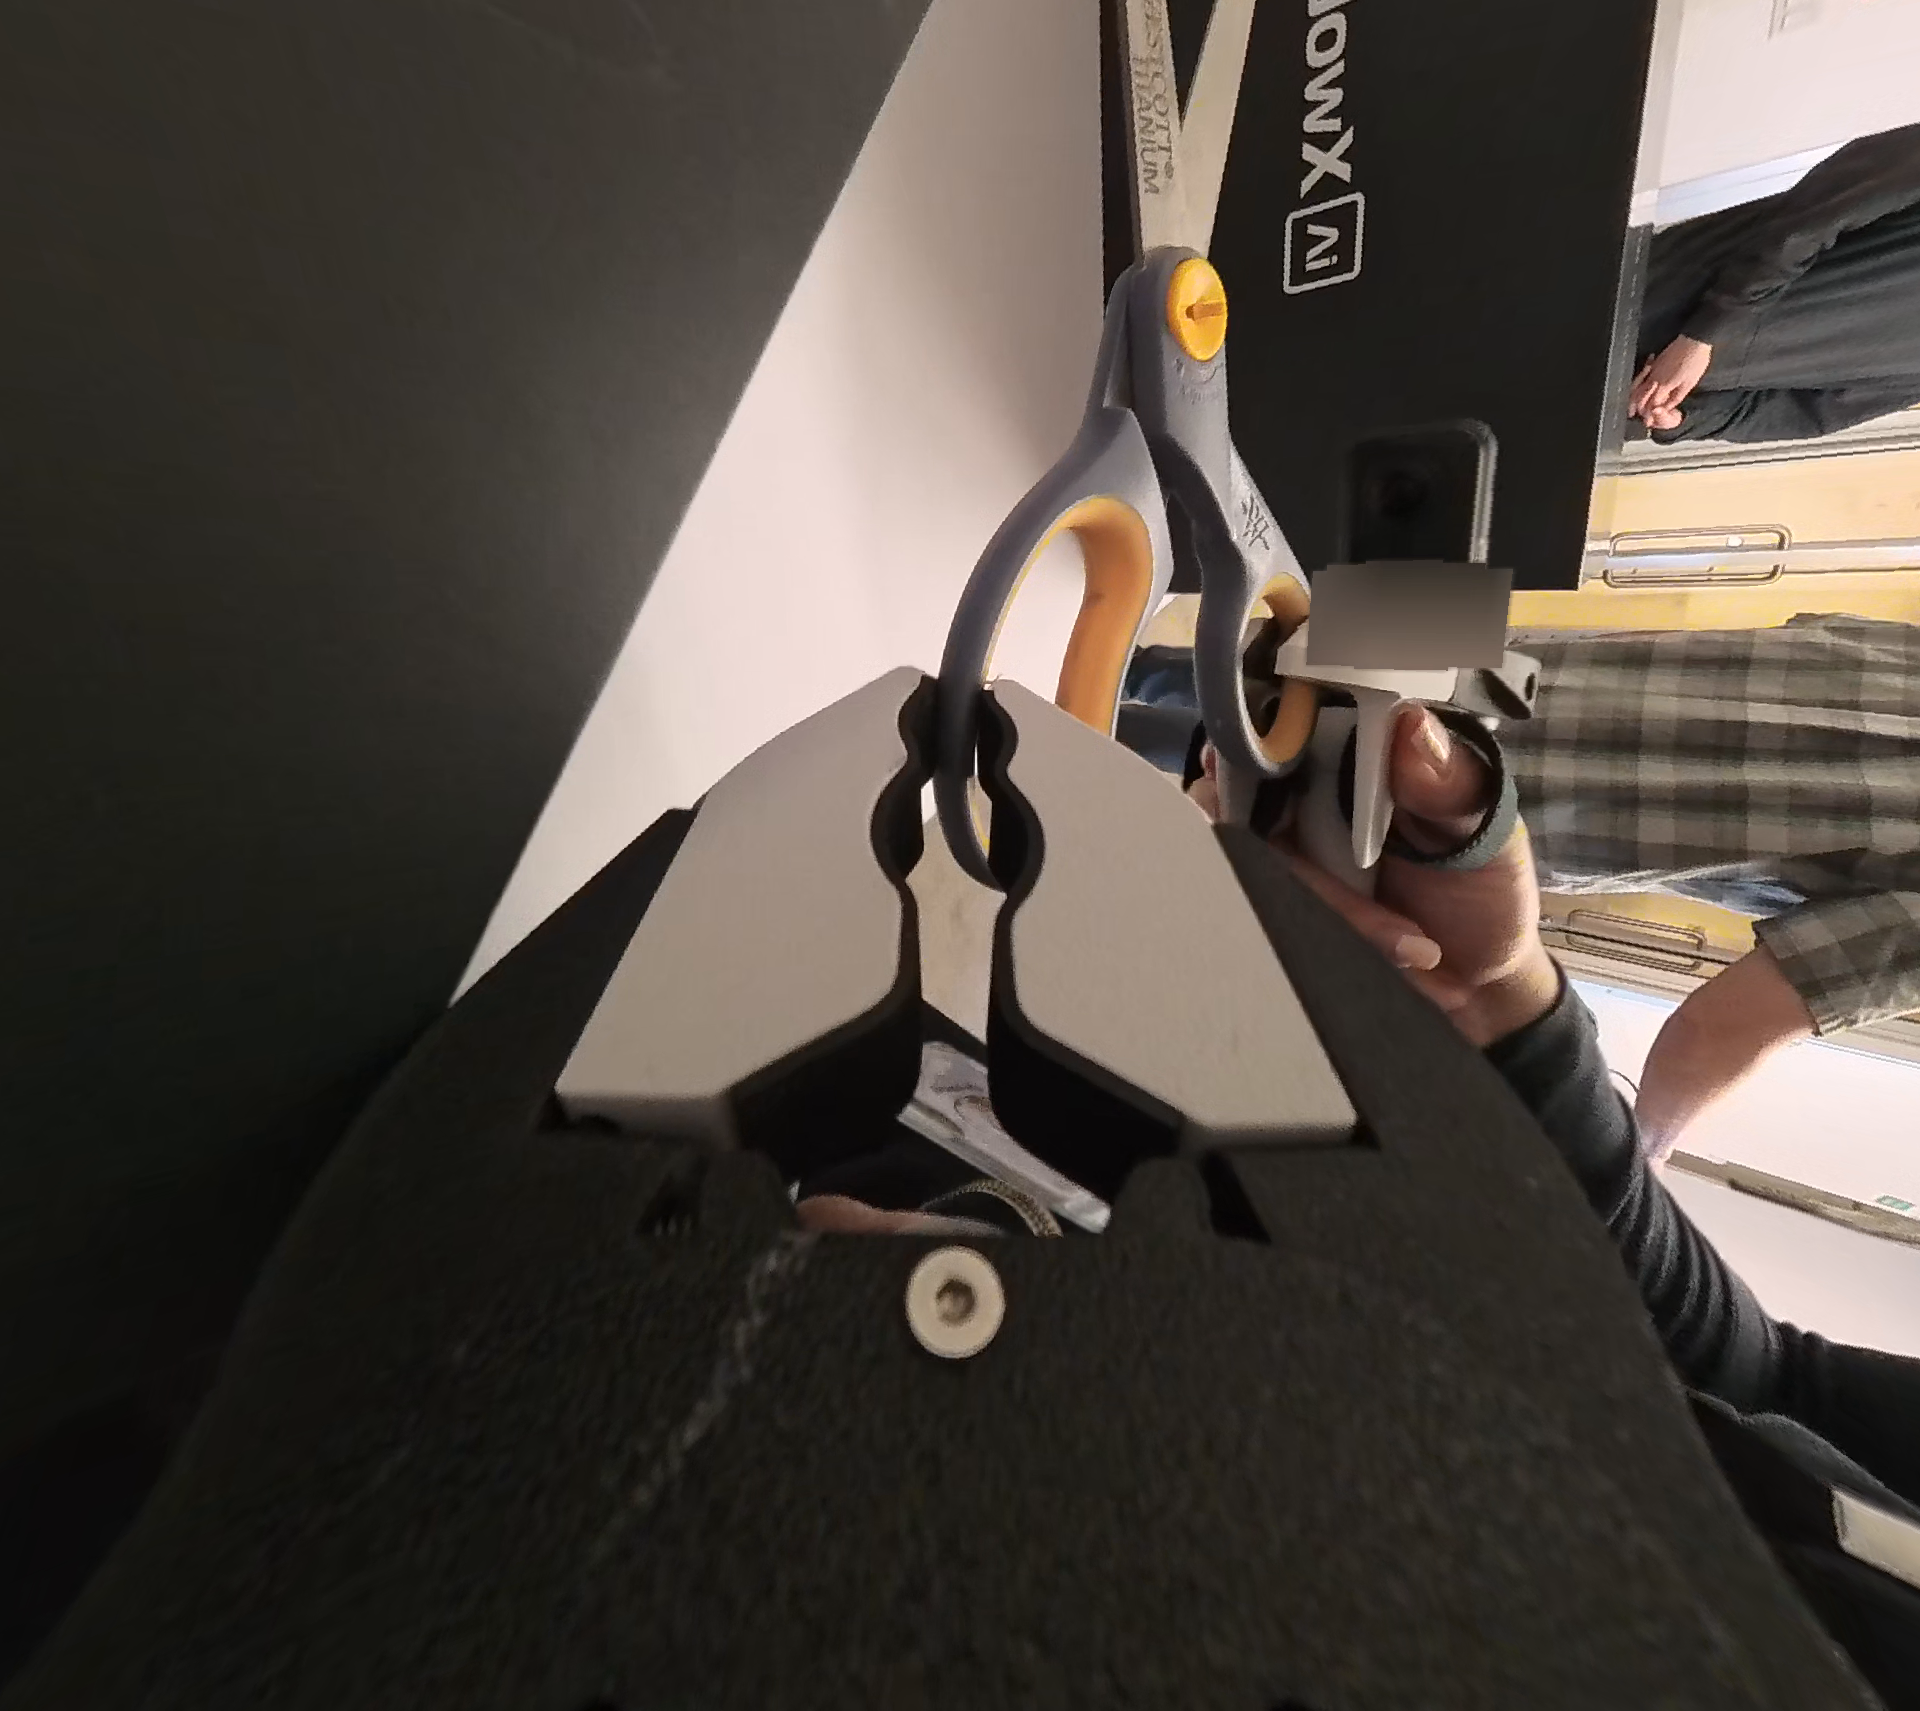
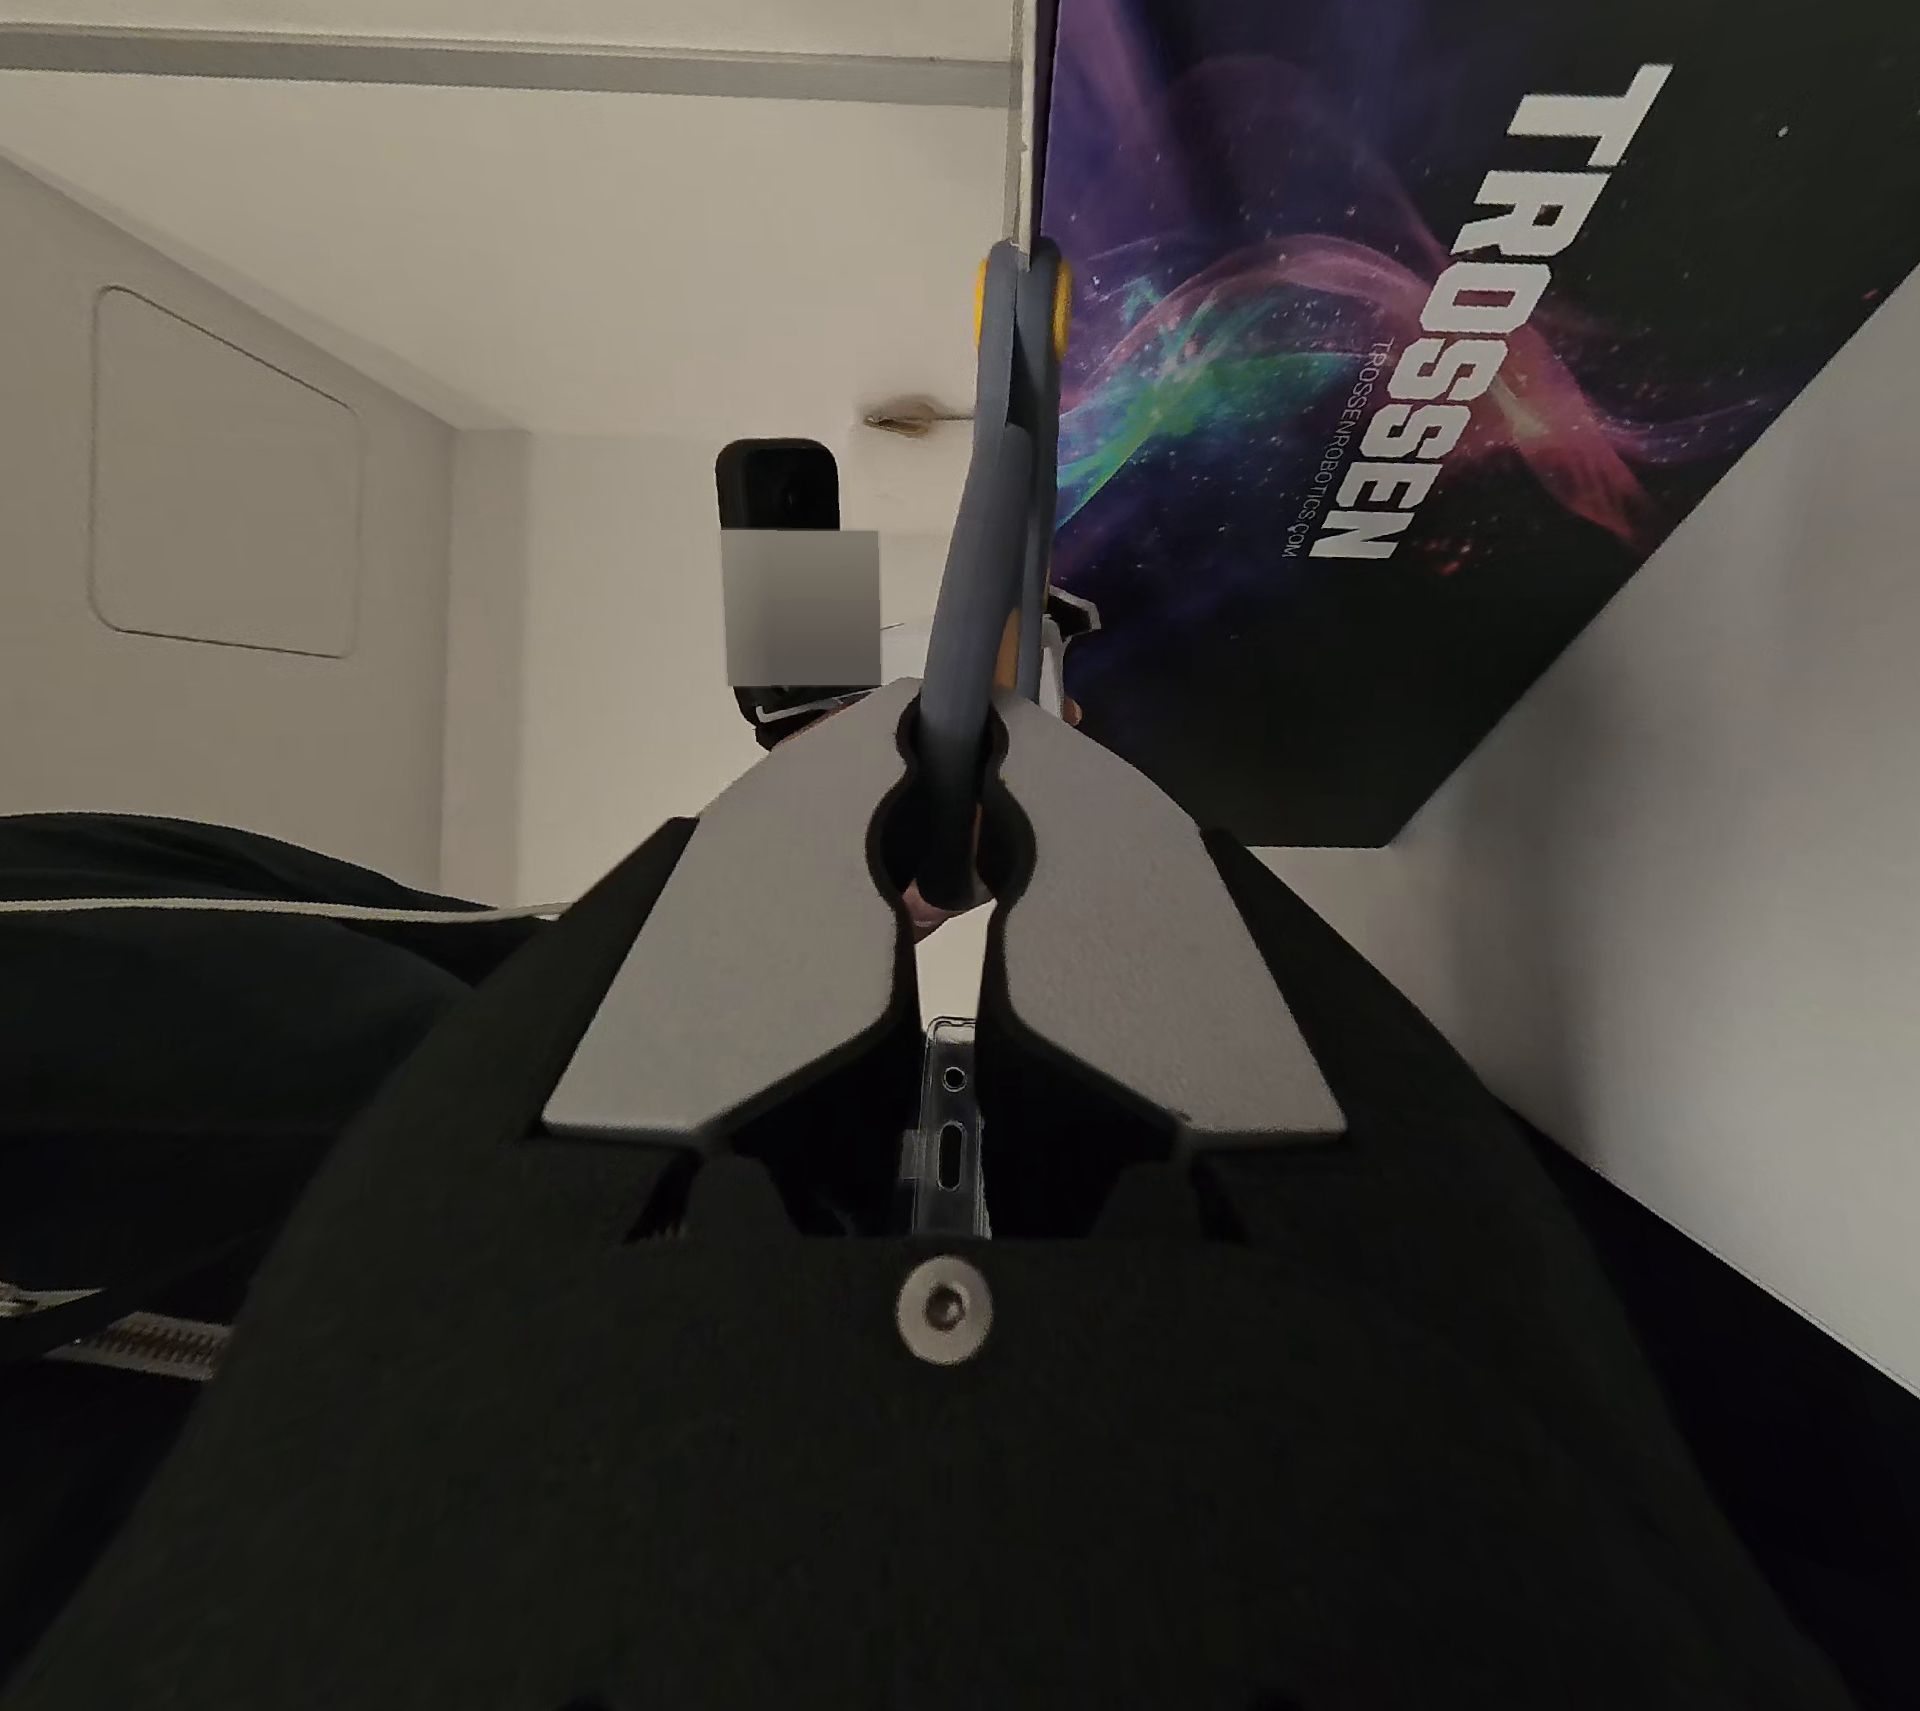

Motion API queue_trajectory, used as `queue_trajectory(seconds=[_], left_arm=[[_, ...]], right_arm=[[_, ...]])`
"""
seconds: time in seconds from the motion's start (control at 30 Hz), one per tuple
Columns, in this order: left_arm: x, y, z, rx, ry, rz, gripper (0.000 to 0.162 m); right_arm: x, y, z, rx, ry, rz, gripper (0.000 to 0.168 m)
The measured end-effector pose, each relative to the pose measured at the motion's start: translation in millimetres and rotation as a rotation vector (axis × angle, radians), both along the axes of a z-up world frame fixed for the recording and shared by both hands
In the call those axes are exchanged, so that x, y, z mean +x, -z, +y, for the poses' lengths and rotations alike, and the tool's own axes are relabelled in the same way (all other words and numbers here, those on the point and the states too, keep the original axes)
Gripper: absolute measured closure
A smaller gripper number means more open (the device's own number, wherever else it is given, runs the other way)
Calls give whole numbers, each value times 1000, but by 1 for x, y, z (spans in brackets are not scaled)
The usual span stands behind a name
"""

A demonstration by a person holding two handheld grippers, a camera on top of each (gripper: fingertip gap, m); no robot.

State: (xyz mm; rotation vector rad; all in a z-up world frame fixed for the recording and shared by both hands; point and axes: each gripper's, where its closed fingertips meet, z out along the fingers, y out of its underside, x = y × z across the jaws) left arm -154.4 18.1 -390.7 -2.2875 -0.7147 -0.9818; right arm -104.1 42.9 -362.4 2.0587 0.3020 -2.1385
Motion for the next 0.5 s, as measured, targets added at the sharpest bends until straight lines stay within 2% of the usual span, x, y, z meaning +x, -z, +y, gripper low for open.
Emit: queue_trajectory(seconds=[0.5], left_arm=[[14,5,4,4,-23,-52,156]], right_arm=[[7,3,8,61,-33,-40,165]])
